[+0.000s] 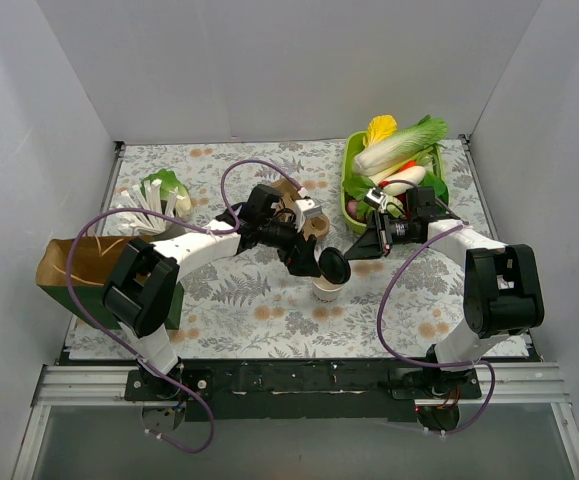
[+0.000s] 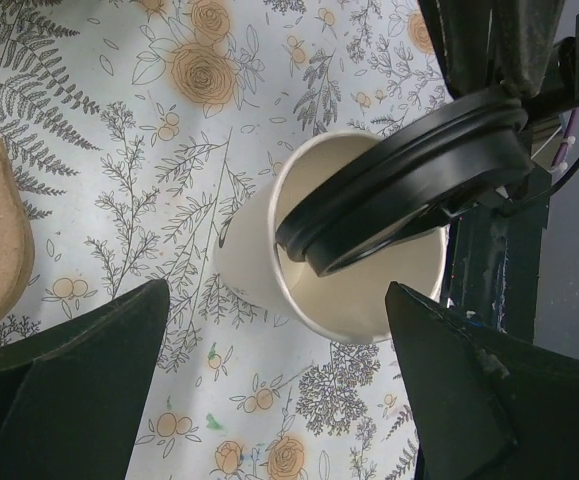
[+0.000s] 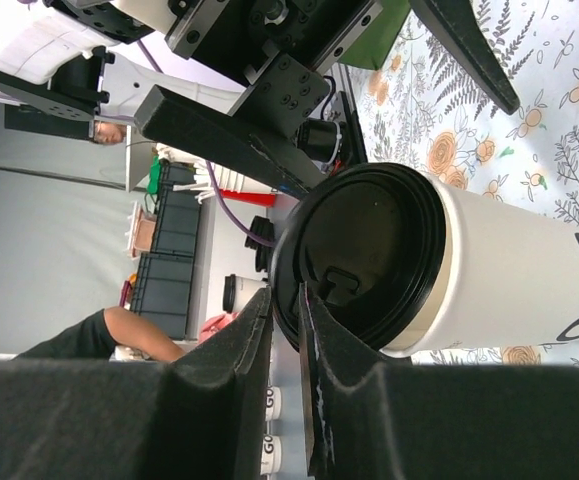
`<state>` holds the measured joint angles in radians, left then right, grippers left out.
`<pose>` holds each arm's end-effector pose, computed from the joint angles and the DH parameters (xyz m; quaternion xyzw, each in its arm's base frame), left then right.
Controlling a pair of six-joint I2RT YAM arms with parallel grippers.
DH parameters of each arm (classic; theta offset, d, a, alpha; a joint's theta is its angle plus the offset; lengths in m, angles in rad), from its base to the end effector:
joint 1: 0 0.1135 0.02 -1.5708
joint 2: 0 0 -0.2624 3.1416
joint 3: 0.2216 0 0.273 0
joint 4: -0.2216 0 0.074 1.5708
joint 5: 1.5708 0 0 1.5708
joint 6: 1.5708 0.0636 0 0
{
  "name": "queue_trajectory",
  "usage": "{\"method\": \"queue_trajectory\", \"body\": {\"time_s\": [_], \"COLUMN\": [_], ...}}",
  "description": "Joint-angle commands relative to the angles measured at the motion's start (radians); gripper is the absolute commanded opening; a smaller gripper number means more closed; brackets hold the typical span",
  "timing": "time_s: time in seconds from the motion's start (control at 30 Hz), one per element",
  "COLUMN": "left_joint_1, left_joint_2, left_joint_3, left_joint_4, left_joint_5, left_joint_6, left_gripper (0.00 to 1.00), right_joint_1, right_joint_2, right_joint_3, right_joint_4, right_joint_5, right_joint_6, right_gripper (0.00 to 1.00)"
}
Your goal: Pack the takeout coffee
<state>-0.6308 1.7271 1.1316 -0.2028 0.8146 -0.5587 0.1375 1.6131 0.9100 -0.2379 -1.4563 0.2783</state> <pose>0.2934 -0.2716 0.1887 0.1798 0.8446 -0.4977 0.0809 0.3092 0.1066 0.1836 -0.1557 0.7224 0.6669 0.0956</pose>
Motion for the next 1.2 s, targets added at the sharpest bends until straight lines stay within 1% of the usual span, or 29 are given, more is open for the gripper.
{"method": "queue_trajectory", "body": {"time_s": [0.0,0.17,0.53,0.63,0.67,0.83,1.0,1.17], "left_joint_1": [-0.003,-0.003,-0.003,-0.003,-0.003,-0.003,-0.003,-0.004], "left_joint_2": [-0.009,-0.008,0.008,0.012,0.012,0.025,0.046,0.071], "left_joint_3": [-0.004,0.0,0.026,0.036,0.04,0.076,0.108,0.122], "left_joint_4": [0.017,0.023,0.049,0.059,0.062,0.063,0.071,0.074], "left_joint_5": [0.026,0.024,0.032,0.038,0.04,0.05,0.055,0.063], "left_joint_6": [-0.001,-0.006,-0.046,-0.064,-0.067,-0.092,-0.109,-0.113], "left_gripper": [0.9,0.9,0.91,0.91,0.91,0.91,0.91,0.91], "right_joint_1": [-0.006,-0.013,-0.015,-0.016,-0.016,-0.015,-0.015,-0.007], "right_joint_2": [-0.001,0.005,0.005,0.002,-0.001,-0.019,-0.041,-0.036], "right_joint_3": [0.041,0.078,0.098,0.118,0.125,0.194,0.237,0.239], "right_joint_4": [-0.035,-0.13,-0.199,-0.256,-0.279,-0.418,-0.498,-0.514], "right_joint_5": [0.02,0.073,0.09,0.099,0.1,0.106,0.201,0.267], "right_joint_6": [-0.045,-0.136,-0.217,-0.275,-0.336,-0.49,-0.625,-0.648], "right_gripper": [0.24,0.25,0.31,0.35,0.36,0.42,0.44,0.46]}}
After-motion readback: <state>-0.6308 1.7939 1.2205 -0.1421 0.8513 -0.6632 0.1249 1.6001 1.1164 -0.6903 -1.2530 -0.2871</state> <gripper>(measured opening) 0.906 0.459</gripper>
